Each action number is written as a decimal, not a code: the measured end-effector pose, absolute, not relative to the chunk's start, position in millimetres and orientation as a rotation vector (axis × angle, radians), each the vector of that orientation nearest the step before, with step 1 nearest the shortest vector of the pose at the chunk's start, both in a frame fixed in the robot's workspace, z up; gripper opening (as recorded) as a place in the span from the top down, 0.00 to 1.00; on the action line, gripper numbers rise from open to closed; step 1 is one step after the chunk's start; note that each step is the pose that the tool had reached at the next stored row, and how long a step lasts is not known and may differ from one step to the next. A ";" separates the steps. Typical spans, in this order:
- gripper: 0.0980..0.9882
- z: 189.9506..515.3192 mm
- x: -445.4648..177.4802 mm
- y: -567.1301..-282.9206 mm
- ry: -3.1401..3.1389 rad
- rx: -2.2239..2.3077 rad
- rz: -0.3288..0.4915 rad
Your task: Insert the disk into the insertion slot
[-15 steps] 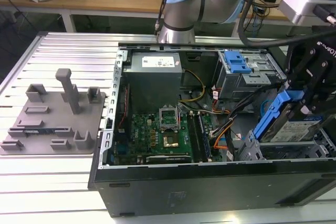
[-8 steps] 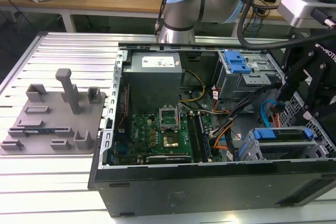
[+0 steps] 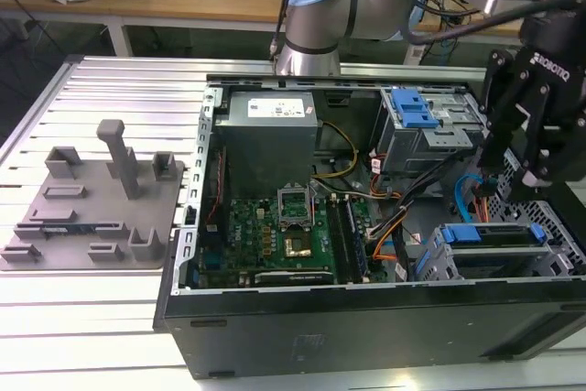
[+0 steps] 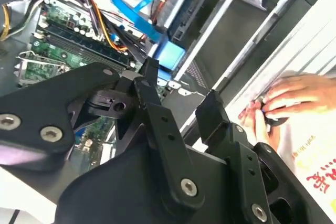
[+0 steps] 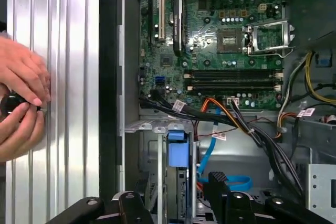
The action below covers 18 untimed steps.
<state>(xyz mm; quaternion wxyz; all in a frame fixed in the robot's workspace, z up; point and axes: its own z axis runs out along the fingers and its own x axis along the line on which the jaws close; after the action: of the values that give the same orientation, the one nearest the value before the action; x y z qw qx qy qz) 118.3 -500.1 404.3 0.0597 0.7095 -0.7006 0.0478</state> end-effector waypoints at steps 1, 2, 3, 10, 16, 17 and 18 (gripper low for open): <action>0.48 404.3 118.3 -496.1 -2.121 2.148 0.145; 0.48 404.3 118.3 -489.5 -2.121 2.147 0.146; 0.48 404.4 118.3 -480.3 -2.120 2.147 0.146; 0.48 403.6 121.5 -434.7 -2.098 2.124 0.189; 0.65 402.3 121.6 -432.0 -2.130 2.057 0.347; 0.65 401.2 121.6 -432.0 -2.143 2.040 0.346; 0.65 400.0 122.0 -432.0 -2.156 2.018 0.349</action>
<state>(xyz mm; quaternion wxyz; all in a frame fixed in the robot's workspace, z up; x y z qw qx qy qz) 122.0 -432.0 400.0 0.0838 0.6763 -0.7224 0.1169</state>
